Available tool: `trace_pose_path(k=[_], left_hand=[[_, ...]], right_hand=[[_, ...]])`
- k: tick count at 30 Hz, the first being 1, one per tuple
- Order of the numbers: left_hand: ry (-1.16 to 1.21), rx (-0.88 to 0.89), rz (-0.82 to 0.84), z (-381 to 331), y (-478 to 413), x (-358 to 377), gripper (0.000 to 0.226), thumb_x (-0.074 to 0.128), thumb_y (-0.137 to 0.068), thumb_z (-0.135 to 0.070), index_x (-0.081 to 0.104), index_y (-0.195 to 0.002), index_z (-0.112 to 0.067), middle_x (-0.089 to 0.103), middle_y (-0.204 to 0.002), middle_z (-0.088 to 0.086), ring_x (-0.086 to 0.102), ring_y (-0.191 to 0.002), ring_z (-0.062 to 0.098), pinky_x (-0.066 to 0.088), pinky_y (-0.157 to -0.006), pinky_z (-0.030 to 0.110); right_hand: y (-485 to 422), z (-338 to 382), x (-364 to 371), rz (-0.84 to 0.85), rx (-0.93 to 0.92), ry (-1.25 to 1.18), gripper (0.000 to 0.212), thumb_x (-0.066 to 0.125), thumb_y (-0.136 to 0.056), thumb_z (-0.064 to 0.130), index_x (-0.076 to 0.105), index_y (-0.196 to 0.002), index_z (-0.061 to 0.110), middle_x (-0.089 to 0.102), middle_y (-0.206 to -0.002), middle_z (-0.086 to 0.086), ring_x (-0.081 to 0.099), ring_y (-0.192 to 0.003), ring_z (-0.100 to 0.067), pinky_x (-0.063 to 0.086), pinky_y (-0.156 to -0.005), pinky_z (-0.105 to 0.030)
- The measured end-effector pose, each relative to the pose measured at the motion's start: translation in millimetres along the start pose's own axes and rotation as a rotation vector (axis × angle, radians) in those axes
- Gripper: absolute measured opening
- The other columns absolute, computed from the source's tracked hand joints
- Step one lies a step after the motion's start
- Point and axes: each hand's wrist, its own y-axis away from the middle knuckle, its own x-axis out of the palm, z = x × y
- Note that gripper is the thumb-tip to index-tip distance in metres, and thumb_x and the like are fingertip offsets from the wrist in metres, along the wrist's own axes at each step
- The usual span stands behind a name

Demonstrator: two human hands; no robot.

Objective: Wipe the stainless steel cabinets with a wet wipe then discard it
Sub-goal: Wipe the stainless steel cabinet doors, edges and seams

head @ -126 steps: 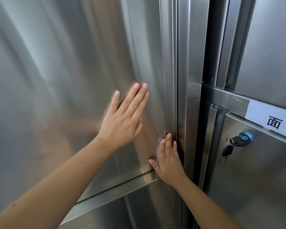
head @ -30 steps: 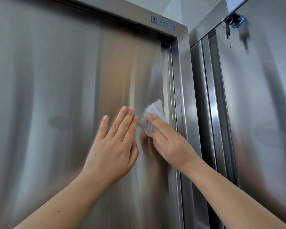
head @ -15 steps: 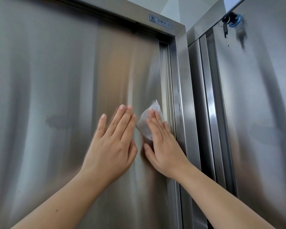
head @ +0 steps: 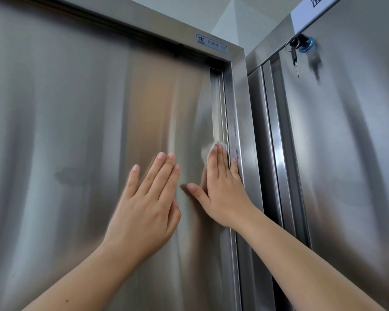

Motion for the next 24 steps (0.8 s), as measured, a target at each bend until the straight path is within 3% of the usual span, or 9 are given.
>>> trace_pose_path(k=[8, 13, 19, 24], left_hand=[[0.003, 0.013, 0.013, 0.3, -2.2, -1.1, 0.056, 0.032, -0.084, -0.022, 0.050, -0.131, 0.002, 0.040, -0.143, 0.017, 0.035, -0.133, 0.033, 0.023, -0.105, 0.050], [0.022, -0.027, 0.006, 2.9, -7.9, 2.2, 0.058, 0.033, -0.082, -0.024, 0.051, -0.130, 0.002, 0.040, -0.143, 0.016, 0.035, -0.132, 0.034, 0.022, -0.104, 0.051], [0.016, -0.078, -0.028, 0.9, -32.1, 4.8, 0.059, 0.031, -0.082, -0.024, 0.050, -0.130, 0.004, 0.041, -0.142, 0.018, 0.036, -0.132, 0.034, 0.023, -0.108, 0.054], [0.007, -0.130, -0.063, -2.2, -36.7, 10.3, 0.059, 0.031, -0.083, -0.024, 0.048, -0.130, 0.006, 0.042, -0.141, 0.021, 0.037, -0.131, 0.035, 0.023, -0.103, 0.058]], right_hand=[[-40.5, -4.7, -24.2, -0.013, 0.012, 0.177, 0.108, -0.013, -0.064, 0.074, -0.025, -0.139, -0.003, -0.019, -0.152, -0.017, -0.020, -0.141, -0.022, -0.037, -0.096, -0.034], [-88.0, -15.5, -53.0, -0.020, -0.019, 0.301, 0.098, 0.008, -0.081, 0.071, -0.020, -0.142, 0.000, -0.011, -0.155, -0.015, -0.014, -0.143, -0.019, -0.027, -0.104, -0.043], [-64.1, -25.2, -46.3, -0.034, -0.145, 0.495, 0.106, -0.019, -0.064, 0.072, -0.021, -0.142, 0.000, -0.009, -0.154, -0.019, -0.011, -0.143, -0.025, -0.028, -0.104, -0.045], [-52.9, -28.0, -48.5, -0.040, -0.208, 0.655, 0.097, -0.015, -0.069, 0.070, -0.029, -0.134, -0.001, -0.008, -0.153, -0.023, -0.010, -0.143, -0.030, -0.031, -0.099, -0.047]])
